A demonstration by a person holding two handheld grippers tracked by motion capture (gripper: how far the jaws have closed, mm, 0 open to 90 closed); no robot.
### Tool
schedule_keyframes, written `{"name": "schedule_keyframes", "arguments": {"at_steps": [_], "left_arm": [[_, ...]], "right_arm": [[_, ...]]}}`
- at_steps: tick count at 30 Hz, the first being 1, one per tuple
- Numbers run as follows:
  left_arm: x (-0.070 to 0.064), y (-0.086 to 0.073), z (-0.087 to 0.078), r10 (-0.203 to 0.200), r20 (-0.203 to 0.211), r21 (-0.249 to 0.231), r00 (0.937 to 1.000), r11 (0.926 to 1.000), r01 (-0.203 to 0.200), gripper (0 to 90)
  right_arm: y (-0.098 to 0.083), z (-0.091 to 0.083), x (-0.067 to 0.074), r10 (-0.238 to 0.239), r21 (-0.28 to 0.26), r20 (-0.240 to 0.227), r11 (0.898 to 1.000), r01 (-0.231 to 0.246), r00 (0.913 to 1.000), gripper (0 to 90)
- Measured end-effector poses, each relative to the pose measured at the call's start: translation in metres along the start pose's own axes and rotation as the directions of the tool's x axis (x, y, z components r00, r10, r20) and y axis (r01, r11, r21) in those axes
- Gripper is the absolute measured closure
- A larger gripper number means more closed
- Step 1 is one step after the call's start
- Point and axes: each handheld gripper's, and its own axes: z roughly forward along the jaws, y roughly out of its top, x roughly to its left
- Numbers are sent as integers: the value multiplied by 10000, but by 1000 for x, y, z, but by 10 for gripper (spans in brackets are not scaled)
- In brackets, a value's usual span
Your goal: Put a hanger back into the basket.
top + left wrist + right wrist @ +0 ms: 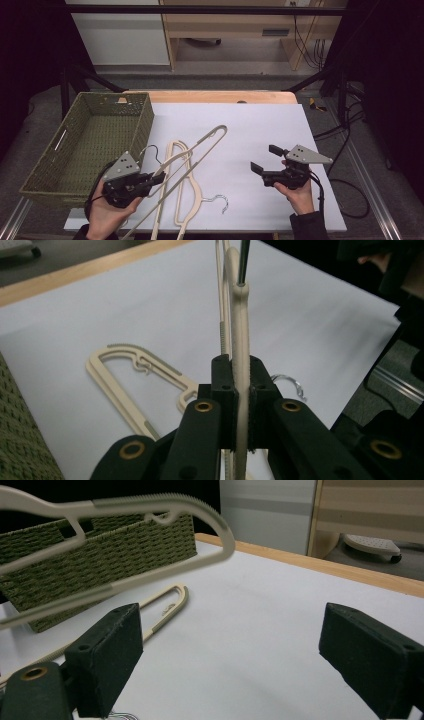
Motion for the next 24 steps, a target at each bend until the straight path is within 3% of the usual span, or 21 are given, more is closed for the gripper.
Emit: {"name": "schedule_keyframes", "arguments": {"at_steps": [3, 13, 18, 24], "left_arm": [[4, 6, -12, 168, 160, -274, 9997, 9995, -164, 855], [27, 33, -45, 530, -244, -637, 9983, 9965, -545, 854], [45, 51, -61, 901, -489, -708, 9947, 9931, -934, 854], [73, 67, -75, 757, -1001, -655, 9921, 9944, -825, 854]], "right_arm": [[0, -1, 0, -42, 2, -2, 10000, 42, 10000, 105], [0, -4, -2, -69, -103, 154, 9999, 71, 9999, 85], [0, -3, -2, -57, -9, 151, 10000, 58, 9999, 80], [0, -4, -3, -80, -118, 200, 9999, 82, 9998, 78]]}}
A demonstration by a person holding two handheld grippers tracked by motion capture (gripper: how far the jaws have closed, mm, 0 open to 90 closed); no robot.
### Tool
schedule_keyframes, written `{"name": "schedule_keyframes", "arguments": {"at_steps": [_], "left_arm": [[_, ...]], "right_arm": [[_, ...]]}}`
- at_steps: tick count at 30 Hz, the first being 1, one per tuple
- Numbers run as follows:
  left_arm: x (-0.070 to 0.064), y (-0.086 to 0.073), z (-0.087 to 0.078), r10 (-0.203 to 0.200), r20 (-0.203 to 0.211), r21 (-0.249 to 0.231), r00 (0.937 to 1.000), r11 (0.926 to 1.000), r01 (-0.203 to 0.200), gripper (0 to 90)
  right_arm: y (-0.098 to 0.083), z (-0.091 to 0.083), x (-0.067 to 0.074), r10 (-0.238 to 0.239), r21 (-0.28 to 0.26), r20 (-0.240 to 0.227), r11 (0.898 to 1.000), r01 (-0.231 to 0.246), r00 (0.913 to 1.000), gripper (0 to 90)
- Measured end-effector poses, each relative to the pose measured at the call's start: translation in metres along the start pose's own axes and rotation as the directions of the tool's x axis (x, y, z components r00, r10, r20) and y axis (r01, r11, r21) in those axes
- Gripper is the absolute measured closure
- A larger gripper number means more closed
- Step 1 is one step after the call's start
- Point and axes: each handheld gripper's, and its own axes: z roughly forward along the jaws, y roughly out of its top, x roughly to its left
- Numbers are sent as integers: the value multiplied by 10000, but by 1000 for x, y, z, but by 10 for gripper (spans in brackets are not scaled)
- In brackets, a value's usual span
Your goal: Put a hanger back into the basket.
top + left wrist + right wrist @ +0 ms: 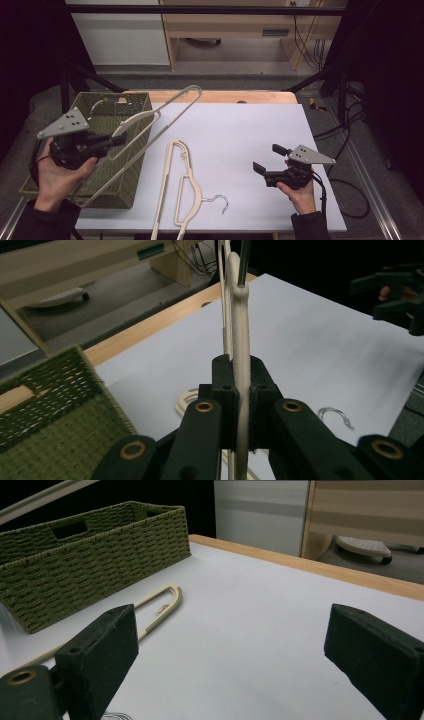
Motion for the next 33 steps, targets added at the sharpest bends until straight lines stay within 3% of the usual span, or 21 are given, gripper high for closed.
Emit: {"name": "schedule_keyframes", "arguments": {"at_steps": [9, 13, 18, 25, 33], "left_arm": [[49, 5, -8, 101, -954, 432, 9954, 9990, -60, 854], [72, -2, -7, -39, -1023, 586, 9947, 9982, 100, 854], [97, -16, -3, -400, -1401, 729, 9893, 9961, 506, 855], [120, -31, -1, -823, -1826, 658, 9797, 9932, 957, 854], [136, -42, 5, -832, -2115, 1045, 9738, 9887, 1072, 854]], "right_arm": [[0, -1, -1, 75, -2, 15, 10000, -75, 10000, 76], [0, 0, -1, 104, 51, 22, 9999, -104, 9999, 71], [0, 0, -2, 111, 101, -3, 9999, -111, 9999, 71], [-2, 2, -2, 78, 191, 19, 9998, -79, 10000, 71], [-2, 2, -2, 56, 194, 23, 9998, -56, 10000, 70]]}}
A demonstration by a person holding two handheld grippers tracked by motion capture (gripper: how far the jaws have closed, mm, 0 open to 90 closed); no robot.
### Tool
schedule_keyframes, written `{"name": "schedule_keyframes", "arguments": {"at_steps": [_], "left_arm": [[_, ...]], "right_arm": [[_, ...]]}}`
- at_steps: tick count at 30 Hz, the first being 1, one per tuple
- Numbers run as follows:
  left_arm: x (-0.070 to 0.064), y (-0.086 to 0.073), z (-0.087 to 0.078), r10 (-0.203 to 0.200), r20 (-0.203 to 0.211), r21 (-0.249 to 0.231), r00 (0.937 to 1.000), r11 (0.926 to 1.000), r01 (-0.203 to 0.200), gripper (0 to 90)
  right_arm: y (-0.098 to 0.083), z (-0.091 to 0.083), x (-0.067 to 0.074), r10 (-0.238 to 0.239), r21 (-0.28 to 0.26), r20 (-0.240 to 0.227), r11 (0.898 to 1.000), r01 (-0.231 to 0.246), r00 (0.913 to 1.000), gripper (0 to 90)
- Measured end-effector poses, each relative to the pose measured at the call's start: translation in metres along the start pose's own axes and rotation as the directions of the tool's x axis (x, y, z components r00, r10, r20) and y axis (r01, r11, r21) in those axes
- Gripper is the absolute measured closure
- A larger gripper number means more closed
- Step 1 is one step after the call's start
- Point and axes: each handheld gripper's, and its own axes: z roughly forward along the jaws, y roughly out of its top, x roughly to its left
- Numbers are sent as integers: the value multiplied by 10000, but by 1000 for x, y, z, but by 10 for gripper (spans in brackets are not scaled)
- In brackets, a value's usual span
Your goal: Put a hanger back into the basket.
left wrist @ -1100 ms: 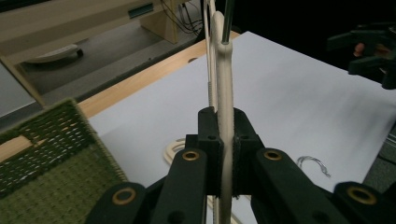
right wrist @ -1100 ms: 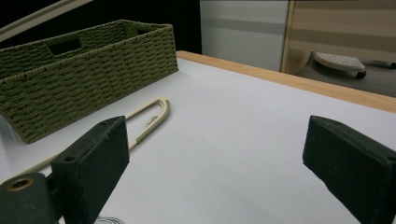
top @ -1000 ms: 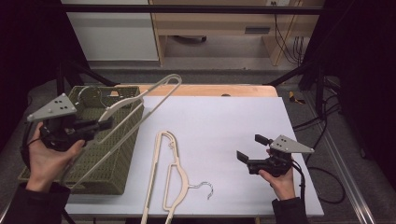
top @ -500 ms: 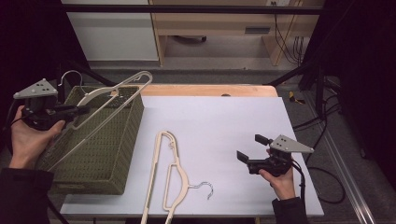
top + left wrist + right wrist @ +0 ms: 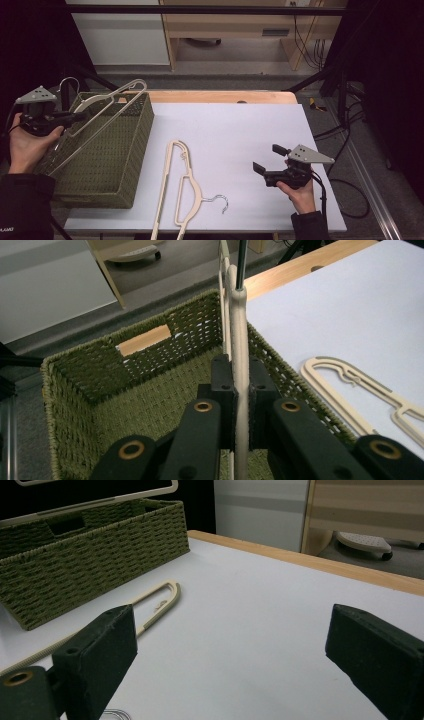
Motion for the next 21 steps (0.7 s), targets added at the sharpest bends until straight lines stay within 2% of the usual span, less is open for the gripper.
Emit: {"name": "schedule_keyframes", "arguments": {"at_steps": [7, 12, 15, 18, 21], "left_arm": [[9, -12, 8, -82, -97, 345, 9999, 9994, 85, 854], [12, -21, 12, -123, 135, 544, 9998, 9985, 116, 855], [10, -26, 19, -133, 180, 569, 9997, 9983, 122, 854], [8, -29, 28, 72, 293, 879, 9995, 9961, -97, 854], [6, -34, 37, 78, 348, 1023, 9994, 9947, -113, 854]], "right_arm": [[0, 0, 0, -16, 37, 1, 10000, 16, 10000, 70], [-1, 1, 0, -15, 44, -5, 10000, 15, 10000, 70], [-1, 2, 1, -2, 50, -18, 10000, 2, 10000, 70], [-1, 2, 1, -36, 98, -43, 9999, 37, 10000, 70], [-1, 2, 1, -19, 93, -37, 10000, 19, 10000, 70]]}}
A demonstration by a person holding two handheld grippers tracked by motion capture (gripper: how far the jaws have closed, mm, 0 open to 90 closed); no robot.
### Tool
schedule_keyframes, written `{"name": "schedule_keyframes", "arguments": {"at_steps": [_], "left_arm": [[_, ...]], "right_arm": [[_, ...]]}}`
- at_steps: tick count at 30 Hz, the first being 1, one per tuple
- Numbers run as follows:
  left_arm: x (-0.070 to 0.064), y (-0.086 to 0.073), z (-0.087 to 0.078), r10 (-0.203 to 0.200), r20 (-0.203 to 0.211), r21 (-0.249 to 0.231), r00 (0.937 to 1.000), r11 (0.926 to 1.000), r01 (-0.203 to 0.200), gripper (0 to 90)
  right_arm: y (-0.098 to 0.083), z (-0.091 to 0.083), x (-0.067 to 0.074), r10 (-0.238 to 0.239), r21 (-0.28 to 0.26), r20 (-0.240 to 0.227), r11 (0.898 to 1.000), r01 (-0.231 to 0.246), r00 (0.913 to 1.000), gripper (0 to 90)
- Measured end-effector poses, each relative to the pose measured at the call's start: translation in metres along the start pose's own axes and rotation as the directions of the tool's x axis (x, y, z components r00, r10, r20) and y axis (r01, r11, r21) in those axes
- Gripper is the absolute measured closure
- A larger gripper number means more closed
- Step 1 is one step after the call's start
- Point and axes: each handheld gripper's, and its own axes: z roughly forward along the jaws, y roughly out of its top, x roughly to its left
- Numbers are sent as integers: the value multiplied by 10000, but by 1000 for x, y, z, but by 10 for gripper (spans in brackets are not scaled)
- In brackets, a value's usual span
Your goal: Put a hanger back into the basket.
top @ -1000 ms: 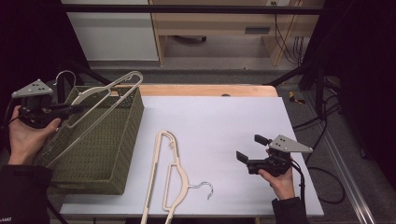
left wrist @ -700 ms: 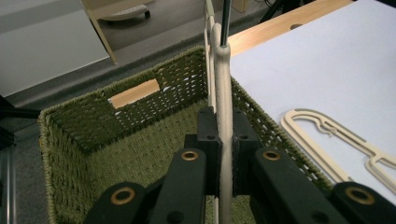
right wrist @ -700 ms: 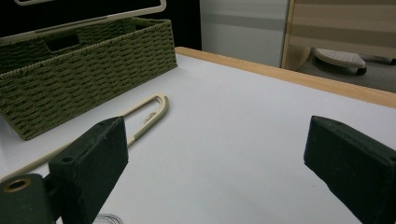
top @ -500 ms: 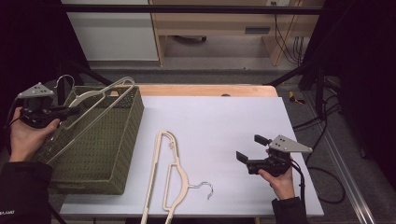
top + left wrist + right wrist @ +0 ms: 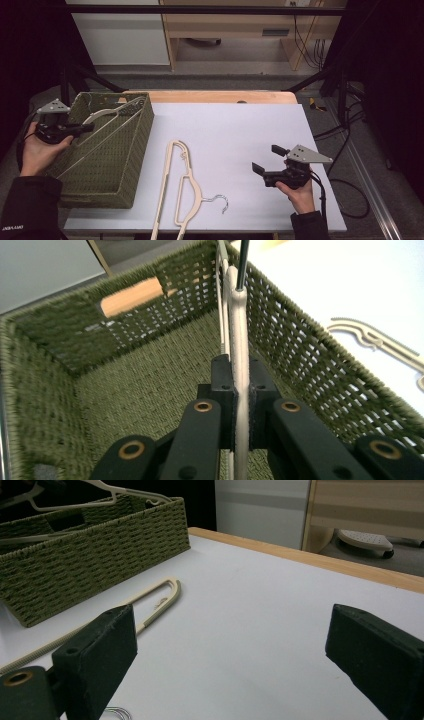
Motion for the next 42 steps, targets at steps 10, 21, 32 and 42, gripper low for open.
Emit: {"name": "schedule_keyframes", "arguments": {"at_steps": [10, 21, 32, 42], "left_arm": [[5, -31, 24, -511, 364, 183, 9980, 9986, 505, 854], [11, -46, 40, -1197, 297, 669, 9924, 9908, 1175, 849], [22, -53, 43, -2028, -973, 811, 9744, 9741, 2109, 806], [31, -60, 42, -2686, -1772, 1231, 9468, 9484, 2921, 685]], "right_arm": [[0, 1, 0, -1, 24, -11, 10000, 1, 10000, 70], [-1, 2, 1, -28, 74, -41, 10000, 29, 10000, 71], [-1, 3, 2, 1, 83, -27, 10000, -1, 10000, 70], [-1, 3, 2, -30, 94, -67, 10000, 30, 10000, 71]]}}
